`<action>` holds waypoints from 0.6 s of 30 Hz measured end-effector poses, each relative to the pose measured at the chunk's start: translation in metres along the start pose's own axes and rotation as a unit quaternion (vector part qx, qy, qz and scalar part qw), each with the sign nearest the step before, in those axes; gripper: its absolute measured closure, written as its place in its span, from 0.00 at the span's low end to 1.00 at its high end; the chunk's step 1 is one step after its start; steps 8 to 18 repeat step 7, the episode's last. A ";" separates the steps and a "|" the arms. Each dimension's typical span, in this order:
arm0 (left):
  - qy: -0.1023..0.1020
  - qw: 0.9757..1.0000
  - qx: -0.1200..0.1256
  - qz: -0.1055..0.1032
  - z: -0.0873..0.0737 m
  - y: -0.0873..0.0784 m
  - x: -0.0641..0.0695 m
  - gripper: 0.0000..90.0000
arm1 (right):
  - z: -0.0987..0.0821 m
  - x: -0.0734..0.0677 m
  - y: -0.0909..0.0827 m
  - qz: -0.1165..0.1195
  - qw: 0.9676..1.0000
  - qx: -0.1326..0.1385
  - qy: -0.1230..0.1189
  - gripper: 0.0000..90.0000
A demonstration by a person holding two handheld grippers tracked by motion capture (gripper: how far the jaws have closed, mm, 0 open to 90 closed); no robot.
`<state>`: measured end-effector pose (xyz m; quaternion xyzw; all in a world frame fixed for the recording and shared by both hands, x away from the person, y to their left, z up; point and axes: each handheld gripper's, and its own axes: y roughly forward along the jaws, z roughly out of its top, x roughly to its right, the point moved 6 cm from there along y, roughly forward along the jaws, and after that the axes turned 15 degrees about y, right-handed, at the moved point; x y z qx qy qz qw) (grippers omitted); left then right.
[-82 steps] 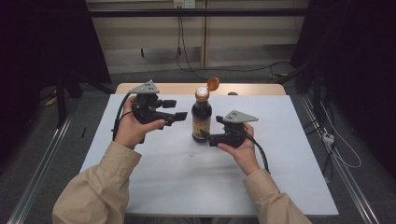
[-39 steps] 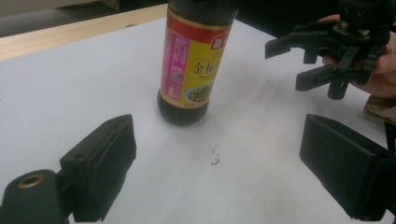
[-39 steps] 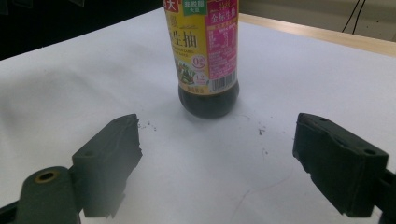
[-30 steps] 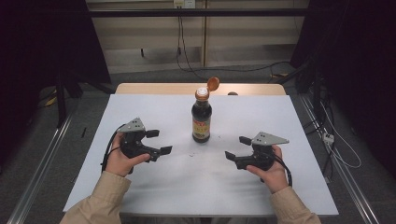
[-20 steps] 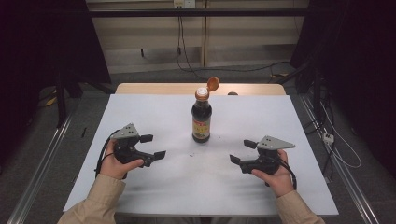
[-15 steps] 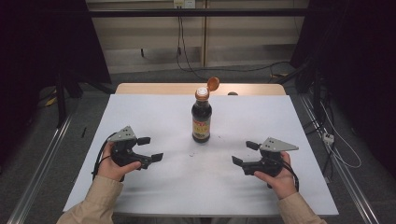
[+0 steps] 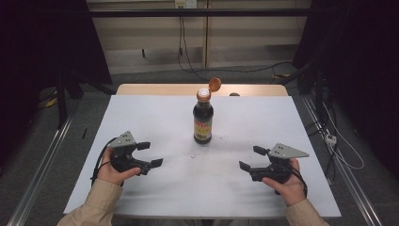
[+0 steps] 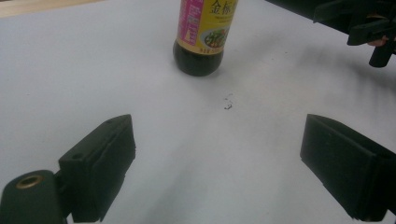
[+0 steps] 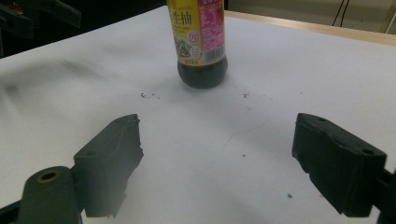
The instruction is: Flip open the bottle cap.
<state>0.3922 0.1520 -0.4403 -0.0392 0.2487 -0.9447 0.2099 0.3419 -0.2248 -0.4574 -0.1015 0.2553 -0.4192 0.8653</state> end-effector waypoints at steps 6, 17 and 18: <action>-0.001 1.000 0.002 -0.001 -0.001 0.001 0.000 0.11 | 0.001 0.000 -0.001 0.000 1.000 0.003 -0.001 0.17; 0.000 1.000 0.002 -0.001 -0.001 0.001 0.000 0.11 | 0.001 0.000 -0.001 0.000 1.000 0.003 -0.001 0.17; 0.000 1.000 0.002 -0.001 -0.001 0.001 0.000 0.11 | 0.001 0.000 -0.001 0.000 1.000 0.003 -0.001 0.17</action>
